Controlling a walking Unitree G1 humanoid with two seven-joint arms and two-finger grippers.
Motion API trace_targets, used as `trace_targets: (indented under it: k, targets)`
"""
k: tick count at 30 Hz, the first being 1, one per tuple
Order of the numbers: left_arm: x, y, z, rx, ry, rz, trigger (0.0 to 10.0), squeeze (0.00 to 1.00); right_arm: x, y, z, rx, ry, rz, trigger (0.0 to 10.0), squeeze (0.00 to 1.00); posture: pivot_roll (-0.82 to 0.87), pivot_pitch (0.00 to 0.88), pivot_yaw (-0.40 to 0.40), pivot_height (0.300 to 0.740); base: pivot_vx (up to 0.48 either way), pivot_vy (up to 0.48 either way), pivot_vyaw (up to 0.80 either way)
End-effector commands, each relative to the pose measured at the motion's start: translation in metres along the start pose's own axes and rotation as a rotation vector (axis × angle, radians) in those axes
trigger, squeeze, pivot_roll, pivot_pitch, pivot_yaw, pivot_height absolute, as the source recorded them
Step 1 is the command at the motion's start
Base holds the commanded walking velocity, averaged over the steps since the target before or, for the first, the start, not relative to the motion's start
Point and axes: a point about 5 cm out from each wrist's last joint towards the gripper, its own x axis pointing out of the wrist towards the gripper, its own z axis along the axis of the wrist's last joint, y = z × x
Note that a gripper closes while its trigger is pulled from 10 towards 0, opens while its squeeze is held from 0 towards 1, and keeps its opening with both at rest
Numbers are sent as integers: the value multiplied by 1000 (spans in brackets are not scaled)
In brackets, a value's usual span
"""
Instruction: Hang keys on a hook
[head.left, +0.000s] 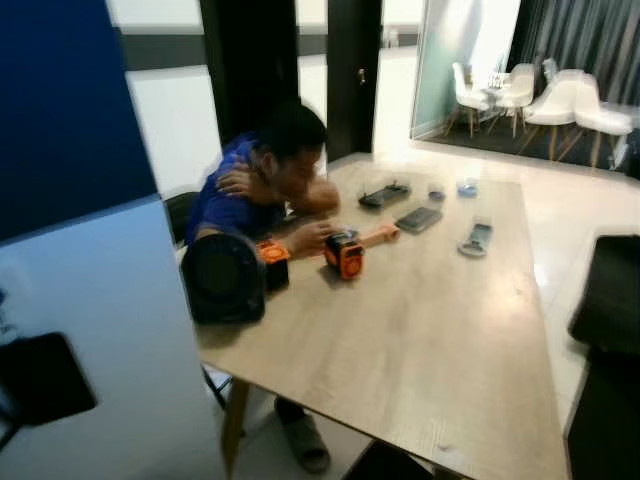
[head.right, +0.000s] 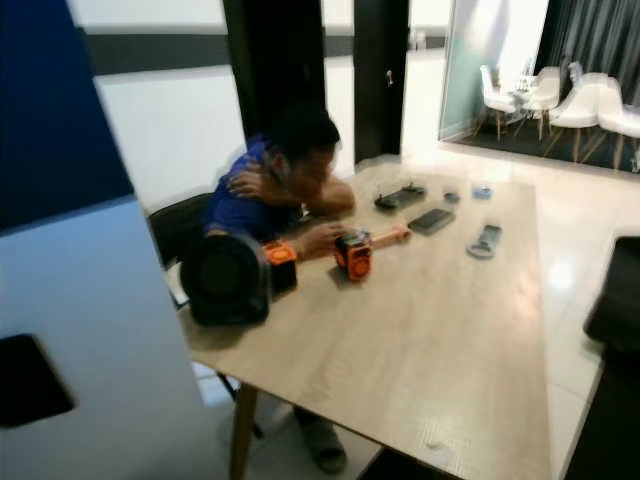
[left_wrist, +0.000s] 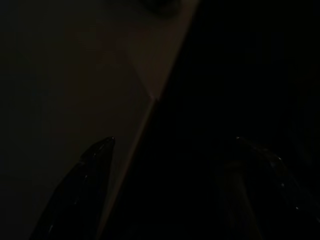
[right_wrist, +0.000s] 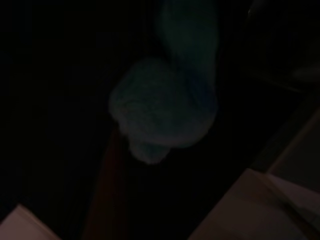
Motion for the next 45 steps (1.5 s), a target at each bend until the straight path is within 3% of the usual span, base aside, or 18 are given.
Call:
trace_targets:
  k: [1, 14, 29, 34, 45]
  targets:
    - [-2, 2, -5, -11, 14, 8, 10000, 0, 0, 6, -5, 4, 10, 18, 10000, 0, 56, 0, 4, 740, 0, 0, 800]
    - [-6, 4, -13, -4, 28, 7, 10000, 0, -1, 11, -9, -36, 30, 47, 10000, 0, 61, 0, 5, 740, 0, 0, 800]
    - [-9, 7, -15, 1, 30, 11, 10000, 0, -1, 13, -14, -40, 43, 48, 10000, 0, 70, 27, 18, 740, 0, 0, 476]
    - [-7, 7, -12, -84, 15, 40, 10000, 0, -2, 12, -14, 0, 41, 38, 10000, 0, 68, 33, 19, 740, 0, 0, 0]
    - [-5, 6, -7, -83, 2, 36, 10000, 0, -1, 11, -10, -2, 30, 36, 10000, 0, 62, 35, 17, 740, 0, 0, 0]
